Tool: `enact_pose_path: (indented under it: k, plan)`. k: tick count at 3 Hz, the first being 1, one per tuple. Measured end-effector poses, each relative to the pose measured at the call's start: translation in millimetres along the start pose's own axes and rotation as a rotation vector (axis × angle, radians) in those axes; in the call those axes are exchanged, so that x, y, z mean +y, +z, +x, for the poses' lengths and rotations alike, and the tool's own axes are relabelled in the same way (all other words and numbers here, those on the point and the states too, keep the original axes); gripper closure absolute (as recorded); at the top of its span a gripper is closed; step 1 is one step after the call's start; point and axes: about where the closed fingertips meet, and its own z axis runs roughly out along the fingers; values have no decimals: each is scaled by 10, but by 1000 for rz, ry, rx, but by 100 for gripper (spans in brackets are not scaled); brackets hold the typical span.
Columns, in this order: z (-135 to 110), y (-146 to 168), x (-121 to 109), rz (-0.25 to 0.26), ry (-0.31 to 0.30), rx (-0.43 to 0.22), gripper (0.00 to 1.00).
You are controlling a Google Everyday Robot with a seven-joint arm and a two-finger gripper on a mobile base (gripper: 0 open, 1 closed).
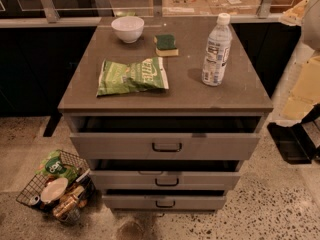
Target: Place blue plastic bottle into white bowl
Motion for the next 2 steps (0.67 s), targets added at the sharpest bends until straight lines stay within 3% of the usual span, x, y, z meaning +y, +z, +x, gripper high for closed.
enact_pose_path:
  k: [1, 2]
  plan:
    - [4, 5, -10, 4, 3, -3, 0]
    - [94, 120, -185, 75, 65, -52, 0]
